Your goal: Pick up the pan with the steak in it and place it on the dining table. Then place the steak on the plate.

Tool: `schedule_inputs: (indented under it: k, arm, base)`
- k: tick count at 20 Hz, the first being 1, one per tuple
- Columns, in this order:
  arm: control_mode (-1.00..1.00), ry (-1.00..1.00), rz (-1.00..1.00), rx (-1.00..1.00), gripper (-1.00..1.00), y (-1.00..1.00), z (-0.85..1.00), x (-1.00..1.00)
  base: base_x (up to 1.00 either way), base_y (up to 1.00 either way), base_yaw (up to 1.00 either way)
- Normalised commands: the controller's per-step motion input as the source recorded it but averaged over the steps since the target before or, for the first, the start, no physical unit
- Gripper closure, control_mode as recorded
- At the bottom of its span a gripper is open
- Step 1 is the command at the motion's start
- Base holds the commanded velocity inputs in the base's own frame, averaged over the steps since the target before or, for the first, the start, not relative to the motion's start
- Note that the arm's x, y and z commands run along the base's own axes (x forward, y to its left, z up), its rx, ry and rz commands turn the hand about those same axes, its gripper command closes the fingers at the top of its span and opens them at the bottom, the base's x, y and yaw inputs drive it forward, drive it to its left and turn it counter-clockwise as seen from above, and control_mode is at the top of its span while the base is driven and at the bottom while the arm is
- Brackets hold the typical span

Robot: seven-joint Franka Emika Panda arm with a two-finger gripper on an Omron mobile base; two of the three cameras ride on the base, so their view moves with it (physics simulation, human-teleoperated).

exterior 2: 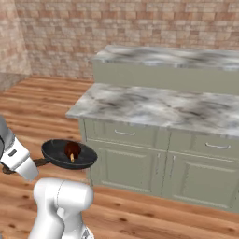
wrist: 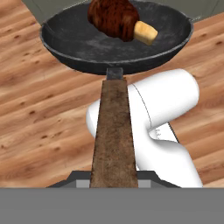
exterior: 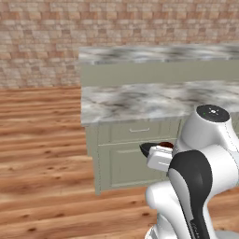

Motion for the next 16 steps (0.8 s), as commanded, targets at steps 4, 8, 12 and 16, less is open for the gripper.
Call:
schedule_inputs:
  k: [4, 8, 12, 16]
  arm:
    - [1.0, 0.0, 0.0, 0.0, 1.0, 0.0, 0.0, 0.0]
    - [1.0, 0.0, 0.0, 0.0, 1.0, 0.0, 0.0, 0.0]
    - [1.0, 0.0, 0.0, 0.0, 1.0, 0.0, 0.0, 0.0]
    - [1.0, 0.0, 0.0, 0.0, 1.0, 0.0, 0.0, 0.0]
  base:
    - [-0.09, 1.0, -0.03]
    - [-0.1, 1.0, -0.03]
    - [-0.12, 1.0, -0.03]
    - [-0.15, 1.0, -0.02]
